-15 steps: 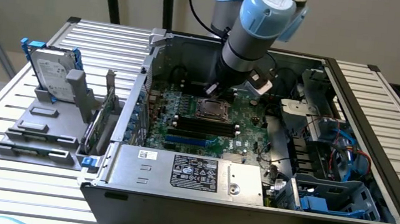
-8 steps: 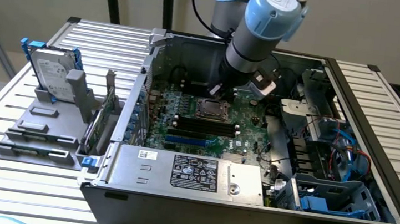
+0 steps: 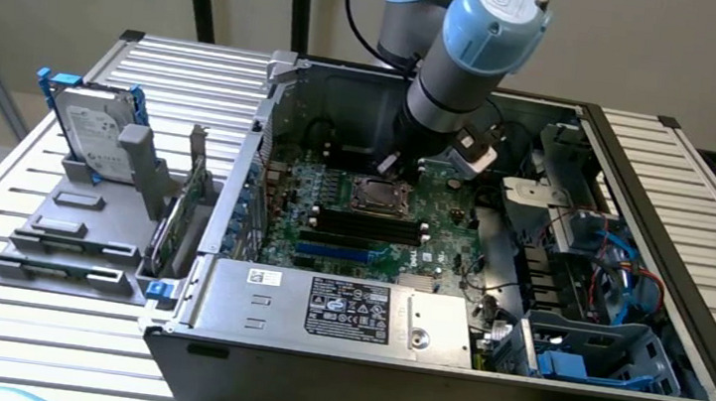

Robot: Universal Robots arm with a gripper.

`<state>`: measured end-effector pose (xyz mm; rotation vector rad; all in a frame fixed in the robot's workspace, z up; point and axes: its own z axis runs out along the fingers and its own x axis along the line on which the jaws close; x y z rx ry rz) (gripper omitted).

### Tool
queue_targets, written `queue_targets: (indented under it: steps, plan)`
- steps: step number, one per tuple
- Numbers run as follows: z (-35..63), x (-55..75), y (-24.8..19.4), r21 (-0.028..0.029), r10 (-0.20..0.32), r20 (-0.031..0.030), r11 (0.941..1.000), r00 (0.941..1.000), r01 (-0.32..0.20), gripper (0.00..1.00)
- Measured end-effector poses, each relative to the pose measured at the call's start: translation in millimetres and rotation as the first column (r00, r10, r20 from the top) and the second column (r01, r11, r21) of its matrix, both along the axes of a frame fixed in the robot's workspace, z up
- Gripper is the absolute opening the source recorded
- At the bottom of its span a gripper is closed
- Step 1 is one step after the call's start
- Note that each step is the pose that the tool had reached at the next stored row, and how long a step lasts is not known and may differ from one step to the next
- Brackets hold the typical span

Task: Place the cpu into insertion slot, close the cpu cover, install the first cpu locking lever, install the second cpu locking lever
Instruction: 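Install the first cpu locking lever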

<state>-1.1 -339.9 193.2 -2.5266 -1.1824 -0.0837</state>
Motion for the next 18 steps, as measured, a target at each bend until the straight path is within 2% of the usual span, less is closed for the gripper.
queue_targets:
  steps: [6, 11, 16, 18]
  plan:
    - [-0.3, 0.2, -1.0, 0.0043, 0.022, 0.0000, 0.9997, 0.9998, -0.022, 0.11]
    - [-0.6, 0.7, -1.1, 0.0173, 0.040, 0.0004, 0.9991, 0.9992, -0.040, 0.11]
    - [-1.8, 1.9, -2.1, 0.0232, 0.045, 0.0006, 0.9987, 0.9990, -0.045, 0.11]
    - [-2.3, 2.1, -2.4, 0.0289, 0.048, 0.0011, 0.9984, 0.9989, -0.048, 0.11]
